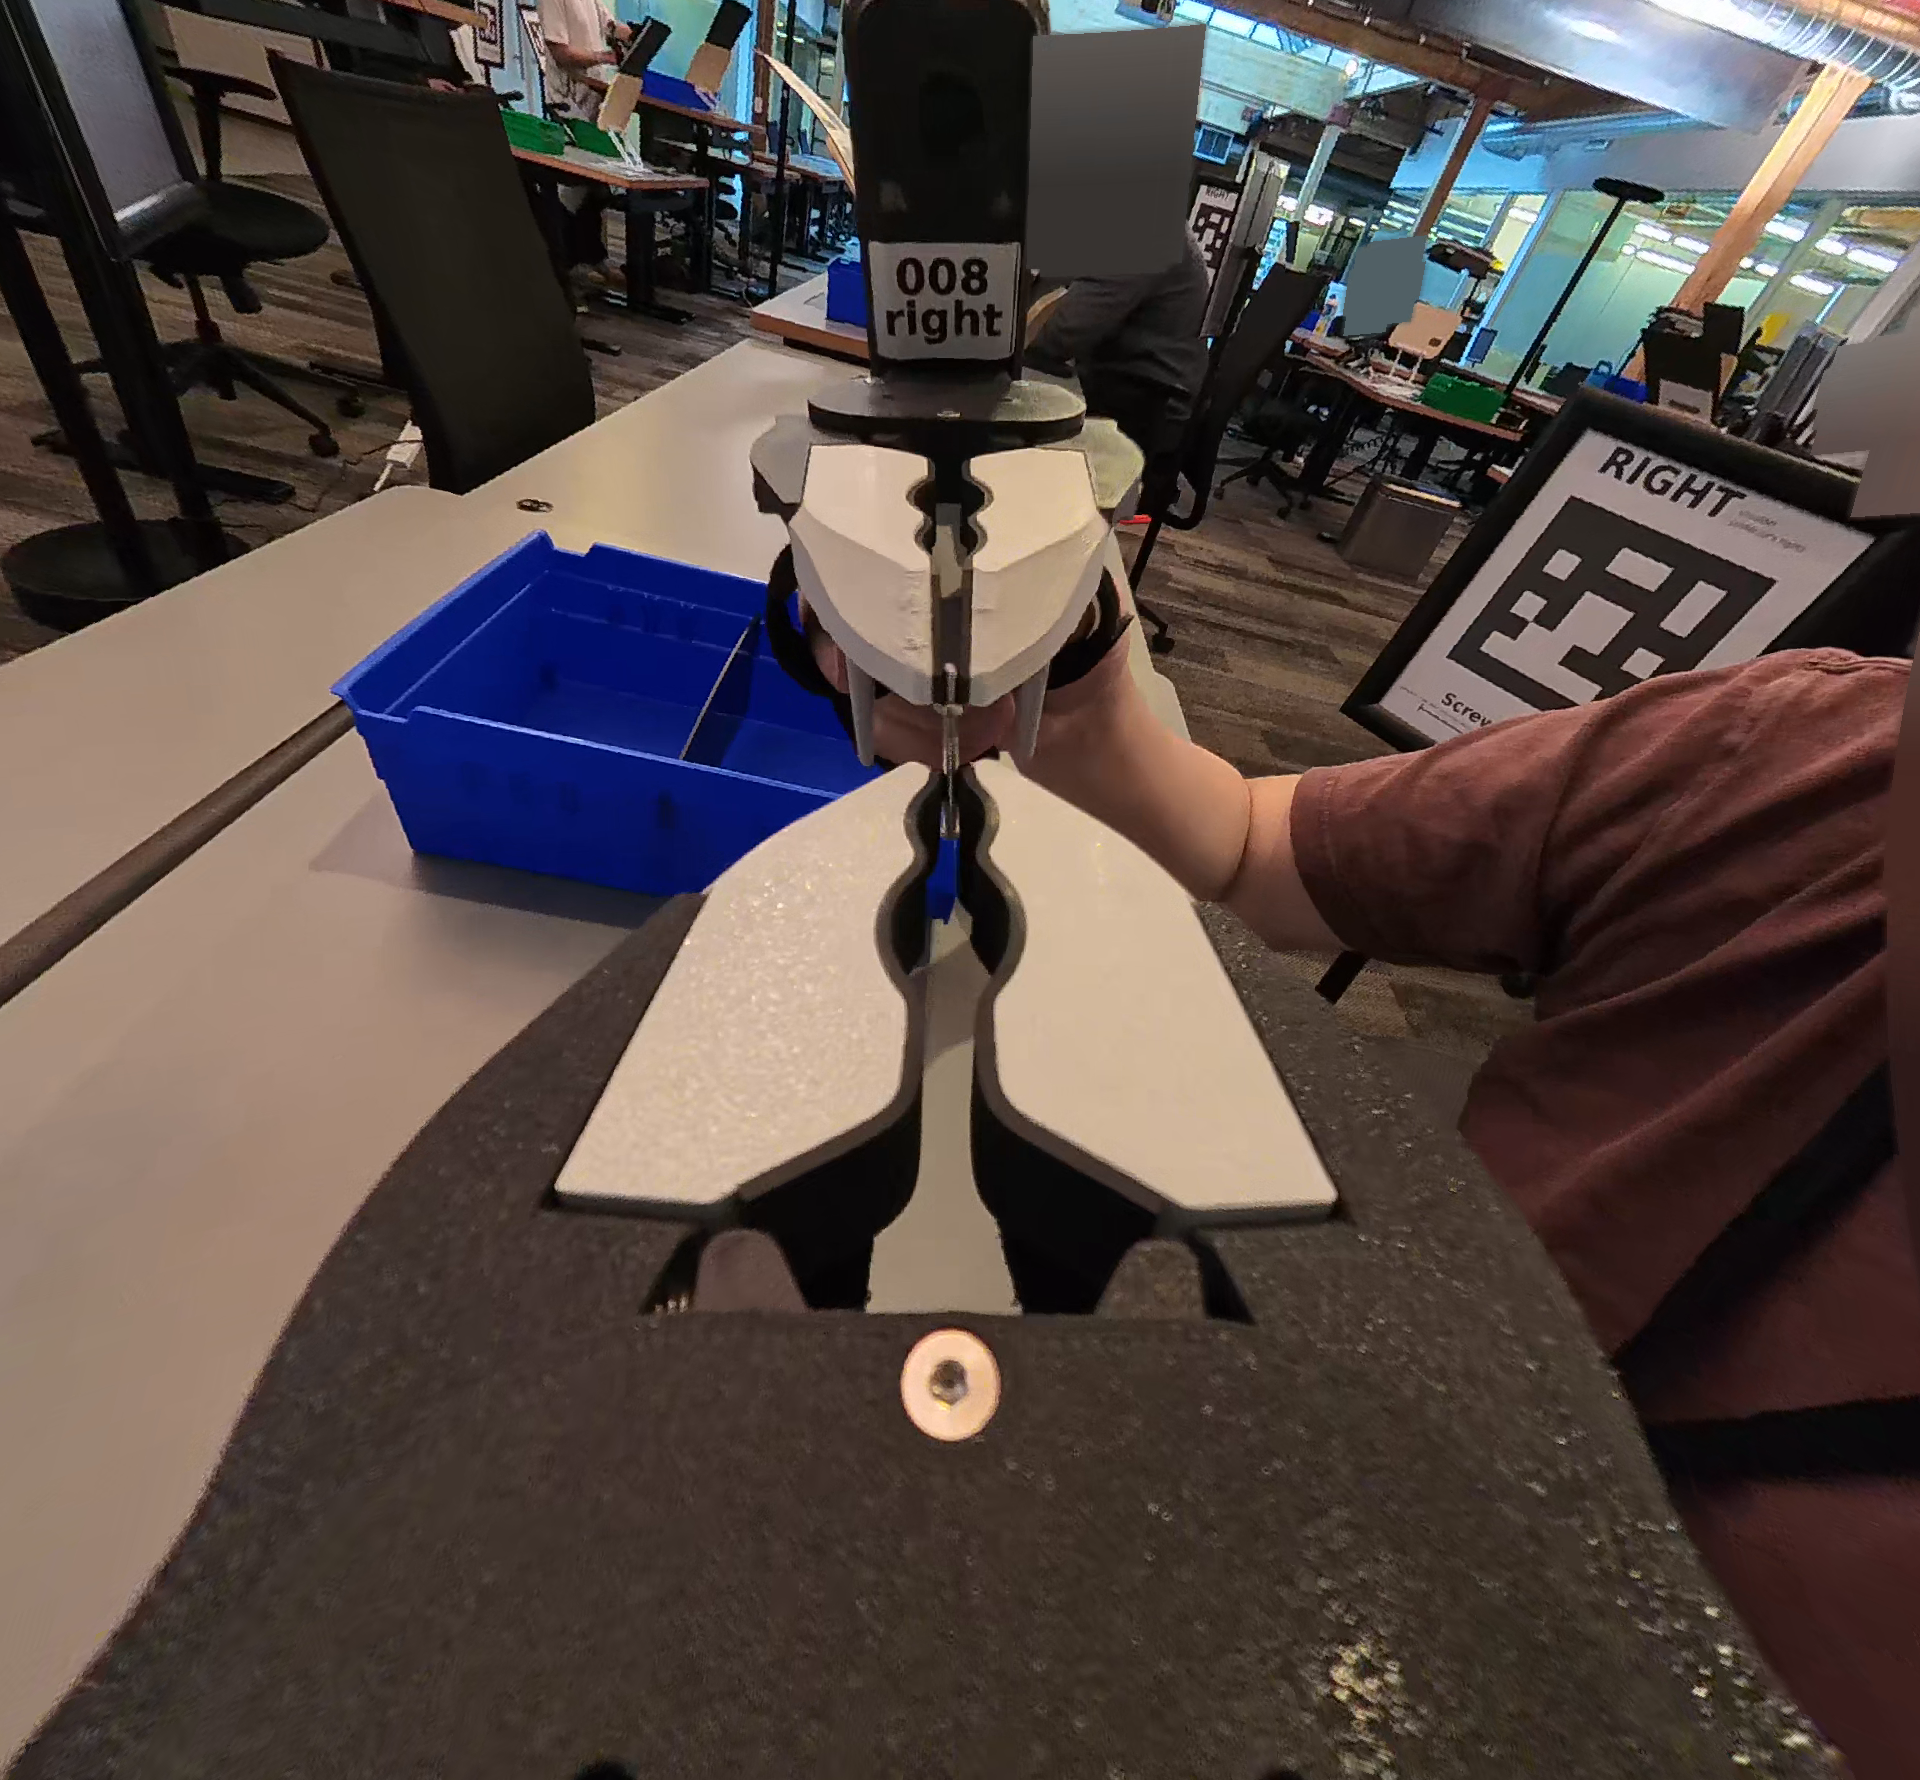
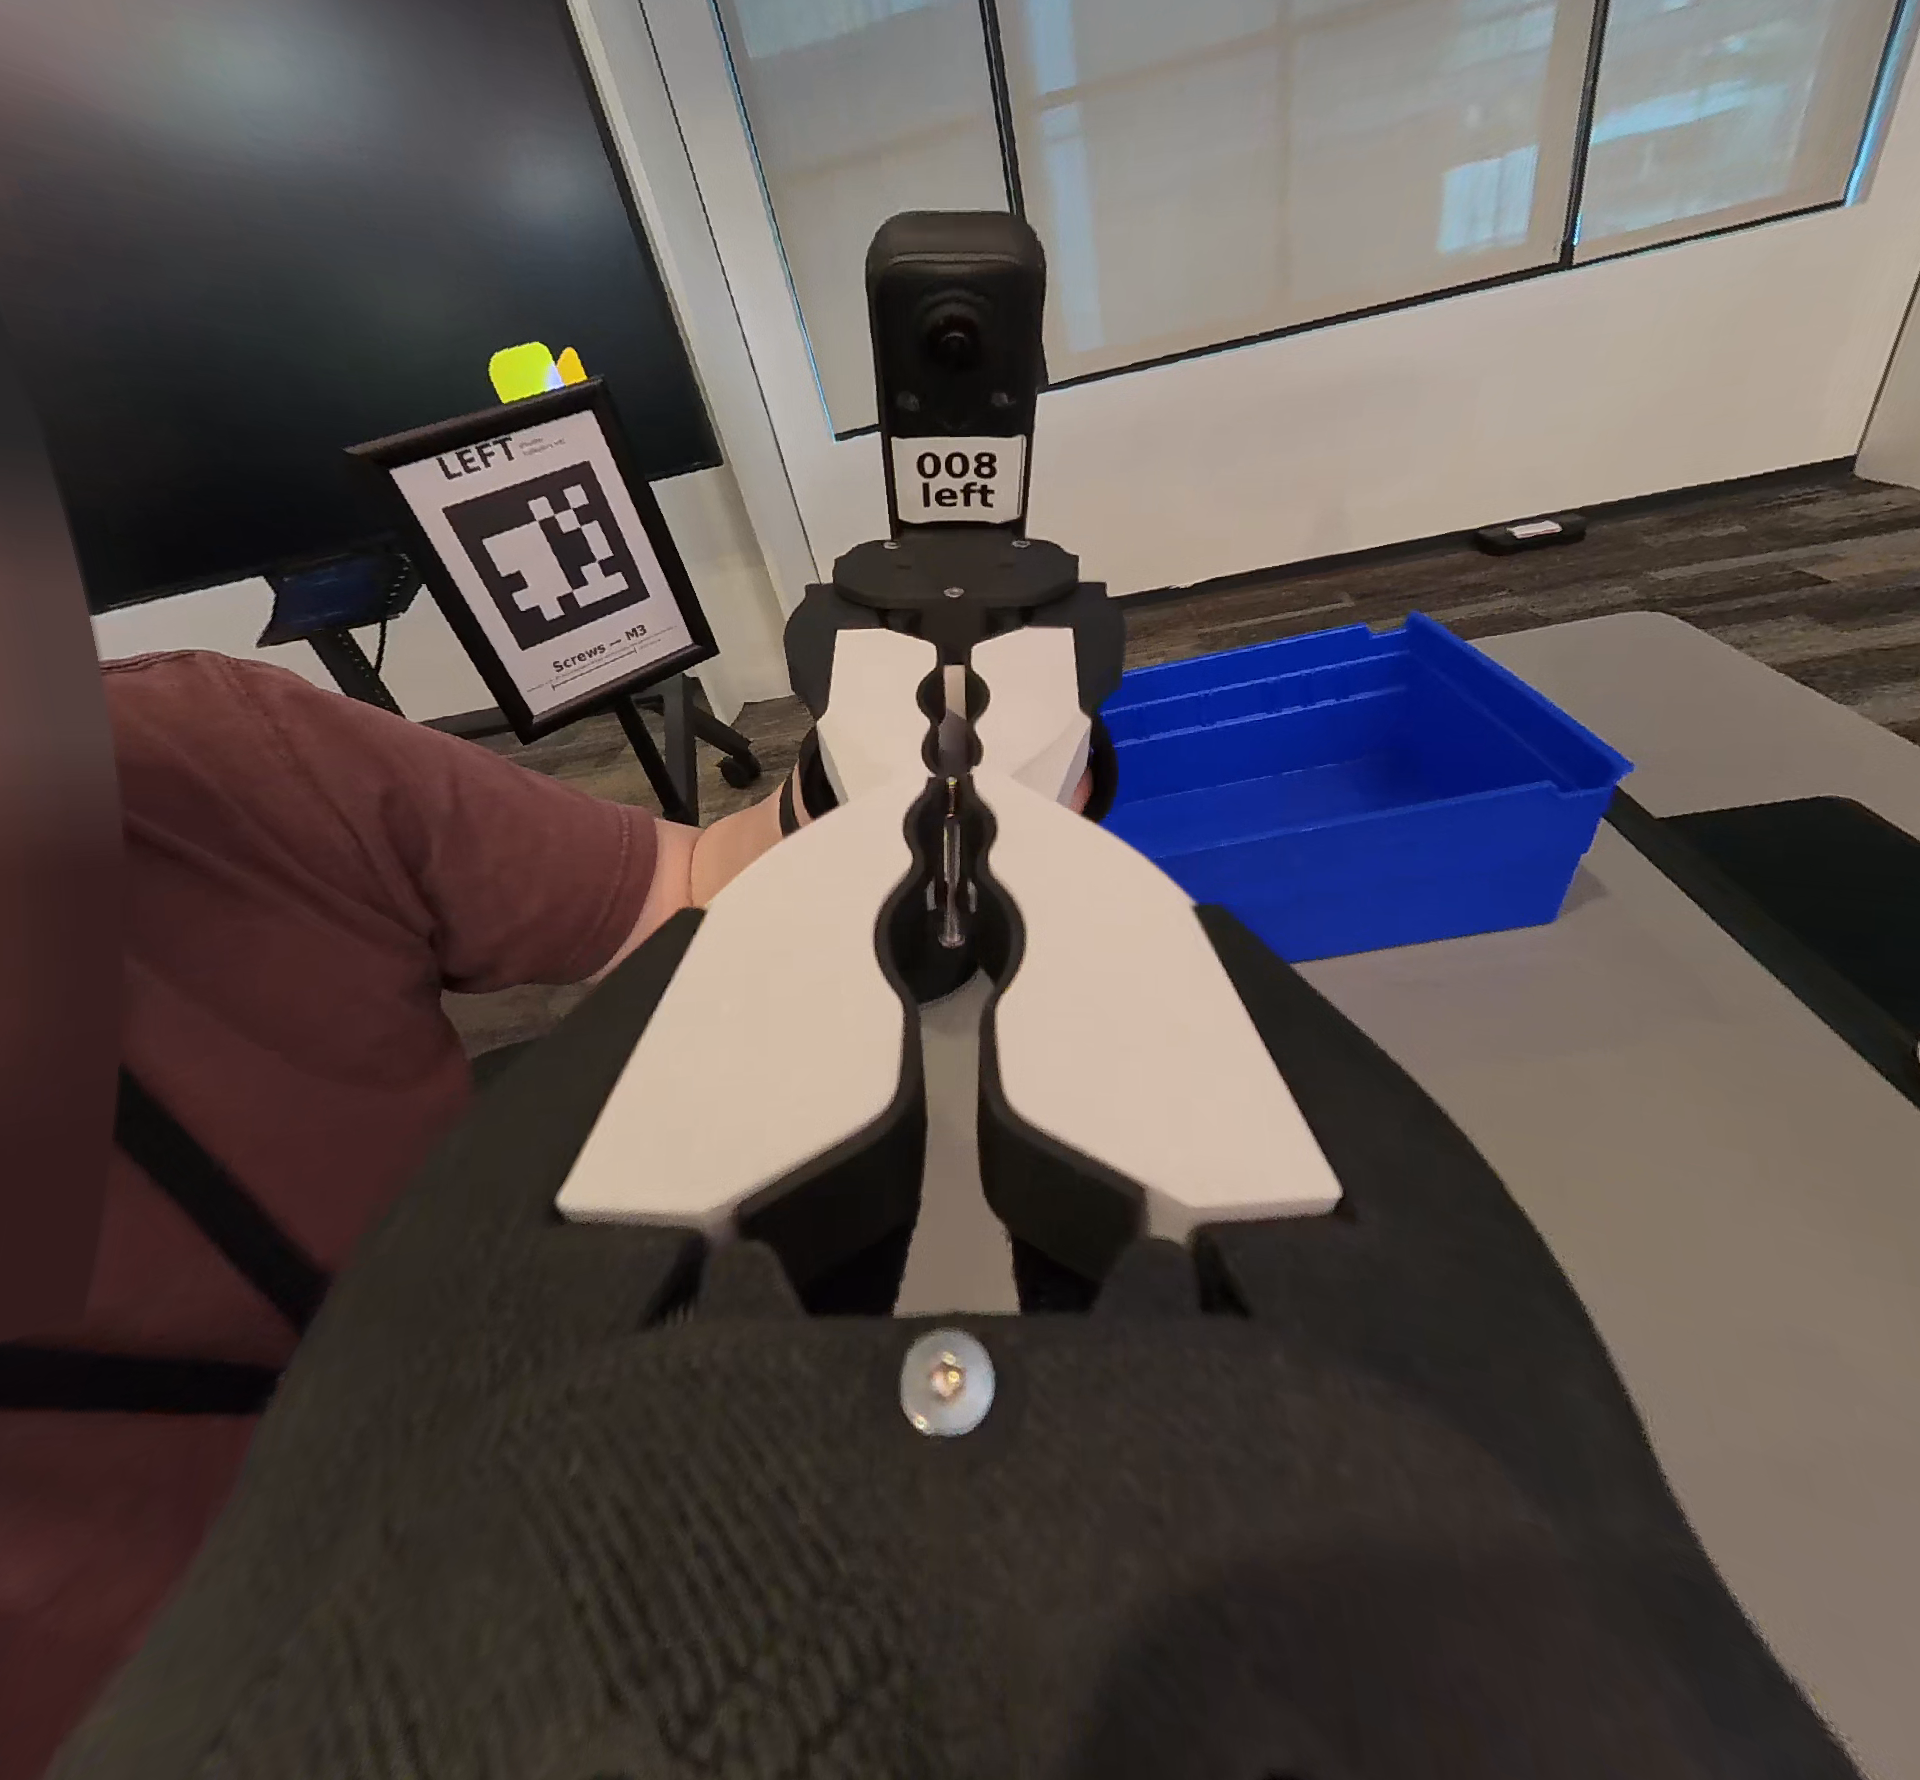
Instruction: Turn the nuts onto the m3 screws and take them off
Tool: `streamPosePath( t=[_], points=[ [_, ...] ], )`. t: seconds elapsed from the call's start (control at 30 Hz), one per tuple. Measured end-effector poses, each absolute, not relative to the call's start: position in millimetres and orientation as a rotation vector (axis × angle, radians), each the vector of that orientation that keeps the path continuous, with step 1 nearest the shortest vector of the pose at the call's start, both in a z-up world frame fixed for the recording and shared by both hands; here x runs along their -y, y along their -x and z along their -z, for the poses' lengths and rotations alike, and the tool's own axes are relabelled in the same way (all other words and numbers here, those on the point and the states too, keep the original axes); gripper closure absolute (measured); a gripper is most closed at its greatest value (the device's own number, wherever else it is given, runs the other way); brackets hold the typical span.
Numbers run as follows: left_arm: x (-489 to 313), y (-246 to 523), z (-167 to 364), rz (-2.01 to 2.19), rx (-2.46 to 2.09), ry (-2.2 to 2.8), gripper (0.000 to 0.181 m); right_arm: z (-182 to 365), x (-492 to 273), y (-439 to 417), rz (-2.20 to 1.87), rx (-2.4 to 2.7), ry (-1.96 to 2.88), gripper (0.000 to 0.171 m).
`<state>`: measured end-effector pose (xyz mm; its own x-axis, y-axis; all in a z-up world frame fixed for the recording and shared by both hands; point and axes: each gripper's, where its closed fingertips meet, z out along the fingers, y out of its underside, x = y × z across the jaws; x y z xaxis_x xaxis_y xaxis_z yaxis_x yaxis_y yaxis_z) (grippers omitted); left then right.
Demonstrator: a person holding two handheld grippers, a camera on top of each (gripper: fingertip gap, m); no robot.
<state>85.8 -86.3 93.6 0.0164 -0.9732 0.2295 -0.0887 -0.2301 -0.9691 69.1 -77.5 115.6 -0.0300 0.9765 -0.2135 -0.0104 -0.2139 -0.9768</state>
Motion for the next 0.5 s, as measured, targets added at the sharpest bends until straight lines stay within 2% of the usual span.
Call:
streamPosePath(
  t=[0.5],
  points=[
    [86.9, -90.0, -96.0, 1.527, -1.067, 1.447, 0.179, -122.3, 74.5, -71.8, -1.456, 1.051, 1.304, 0.168]
  ],
)
